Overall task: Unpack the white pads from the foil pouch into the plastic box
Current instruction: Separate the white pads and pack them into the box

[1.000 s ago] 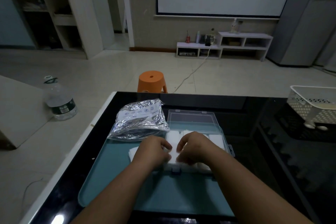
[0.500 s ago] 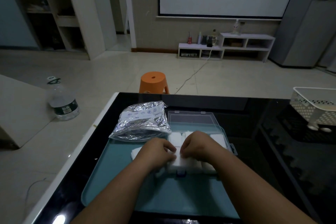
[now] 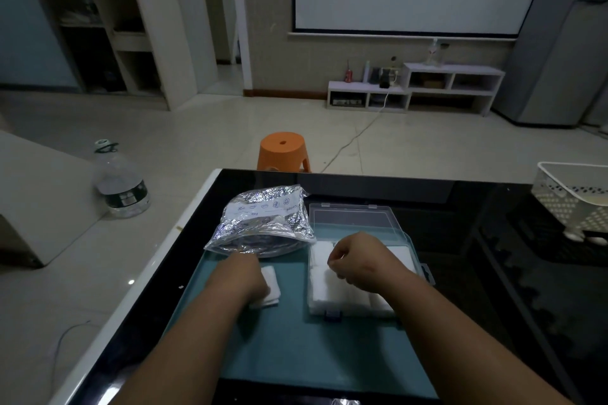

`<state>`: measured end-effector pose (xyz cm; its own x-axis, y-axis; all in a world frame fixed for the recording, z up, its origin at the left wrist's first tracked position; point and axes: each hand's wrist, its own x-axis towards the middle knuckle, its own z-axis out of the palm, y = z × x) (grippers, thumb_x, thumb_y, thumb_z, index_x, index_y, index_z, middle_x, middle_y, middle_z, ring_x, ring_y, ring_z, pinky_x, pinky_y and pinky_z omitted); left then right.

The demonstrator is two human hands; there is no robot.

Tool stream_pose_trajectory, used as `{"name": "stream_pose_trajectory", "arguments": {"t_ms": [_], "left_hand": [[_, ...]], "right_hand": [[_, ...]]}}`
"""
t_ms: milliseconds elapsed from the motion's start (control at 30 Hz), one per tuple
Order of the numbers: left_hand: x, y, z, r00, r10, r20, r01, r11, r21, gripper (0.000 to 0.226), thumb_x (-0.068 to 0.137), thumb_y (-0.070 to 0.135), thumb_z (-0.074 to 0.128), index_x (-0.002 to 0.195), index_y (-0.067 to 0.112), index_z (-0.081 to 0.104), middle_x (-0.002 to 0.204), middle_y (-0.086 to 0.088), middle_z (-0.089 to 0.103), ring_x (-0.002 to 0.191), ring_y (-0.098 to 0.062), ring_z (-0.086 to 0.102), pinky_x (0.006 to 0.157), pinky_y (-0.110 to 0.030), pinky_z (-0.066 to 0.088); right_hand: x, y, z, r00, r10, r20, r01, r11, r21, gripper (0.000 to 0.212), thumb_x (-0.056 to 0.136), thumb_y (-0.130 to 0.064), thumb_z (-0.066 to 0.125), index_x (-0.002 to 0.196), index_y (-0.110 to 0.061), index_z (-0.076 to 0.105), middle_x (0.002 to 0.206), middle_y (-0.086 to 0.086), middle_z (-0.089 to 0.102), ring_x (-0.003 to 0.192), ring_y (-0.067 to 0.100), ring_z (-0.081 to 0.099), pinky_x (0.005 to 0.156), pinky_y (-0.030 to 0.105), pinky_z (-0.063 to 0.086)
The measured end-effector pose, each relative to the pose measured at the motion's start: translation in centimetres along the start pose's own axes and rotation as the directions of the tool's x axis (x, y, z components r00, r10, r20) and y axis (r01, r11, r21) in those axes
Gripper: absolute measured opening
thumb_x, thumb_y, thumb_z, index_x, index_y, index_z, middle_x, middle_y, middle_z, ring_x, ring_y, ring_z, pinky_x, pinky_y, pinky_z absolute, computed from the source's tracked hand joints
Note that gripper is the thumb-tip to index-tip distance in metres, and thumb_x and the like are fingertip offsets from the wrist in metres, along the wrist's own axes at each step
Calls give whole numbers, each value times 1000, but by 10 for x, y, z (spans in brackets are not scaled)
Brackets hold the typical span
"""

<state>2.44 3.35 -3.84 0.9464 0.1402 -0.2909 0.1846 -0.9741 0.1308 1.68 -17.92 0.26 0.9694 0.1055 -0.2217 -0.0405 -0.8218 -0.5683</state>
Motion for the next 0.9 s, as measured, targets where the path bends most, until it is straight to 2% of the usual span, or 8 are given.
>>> {"name": "stream_pose_trajectory", "arguments": {"t_ms": [200, 367, 533, 600, 733, 800, 900], "left_hand": [[2, 5, 4, 995, 12, 97, -14, 1000, 21, 44, 72, 34, 72, 108, 12, 63, 120, -8, 64, 105, -24, 63, 84, -30, 52], [2, 9, 4, 991, 41, 129, -35, 998, -44, 34, 74, 29, 68, 103, 12, 61, 113, -9, 66, 96, -24, 64, 72, -25, 47], [-1, 12, 5, 992, 62, 111, -49, 992, -119, 53, 74, 24, 69, 121, 14, 48, 126, -8, 58, 110, -26, 59, 87, -32, 51], [-2, 13, 4, 990, 71, 122, -52, 987, -154, 49, 74, 21, 72, 116, 14, 48, 123, -9, 58, 107, -26, 59, 81, -31, 50], [-3, 12, 4, 990, 68, 124, -26, 949, -314, 43, 67, 16, 78, 92, 21, 43, 118, -11, 56, 99, -27, 61, 62, -27, 48], [-3, 12, 4, 991, 90, 103, -45, 925, -377, 39, 68, 13, 76, 86, 21, 43, 109, -9, 58, 91, -24, 60, 57, -23, 46], [0, 13, 0, 994, 97, 44, -54, 818, -573, 31, 68, 6, 72, 79, 20, 46, 91, -8, 60, 77, -23, 56, 57, -26, 46]], "right_hand": [[1, 1, 2, 1000, -29, -4, 29, 1000, -13, 18, 93, -21, 58, 98, -20, 75, 96, 1, 73, 89, 18, 67, 81, 33, 56], [2, 0, 3, 999, -40, -5, 40, 999, -10, 17, 94, -23, 58, 99, -20, 74, 99, 2, 73, 91, 17, 66, 77, 26, 50], [2, 0, 4, 1000, -30, -3, 30, 999, -18, 16, 94, -24, 59, 99, -21, 74, 101, 2, 73, 93, 17, 66, 78, 27, 49], [1, 0, 4, 1000, -28, -4, 28, 999, -22, 17, 94, -25, 58, 100, -21, 74, 102, 2, 72, 94, 17, 65, 79, 27, 49], [1, 0, 4, 1000, -24, -3, 24, 999, -22, 16, 93, -24, 58, 97, -23, 73, 101, 2, 72, 94, 18, 65, 75, 25, 45], [1, 0, 4, 1000, -20, -4, 20, 1000, -19, 15, 92, -24, 58, 95, -23, 73, 100, 2, 72, 92, 17, 65, 74, 25, 46], [2, 0, 3, 1000, -16, -16, 16, 1000, 4, 14, 92, -25, 58, 93, -25, 72, 100, 2, 72, 93, 18, 65, 77, 27, 50]]}}
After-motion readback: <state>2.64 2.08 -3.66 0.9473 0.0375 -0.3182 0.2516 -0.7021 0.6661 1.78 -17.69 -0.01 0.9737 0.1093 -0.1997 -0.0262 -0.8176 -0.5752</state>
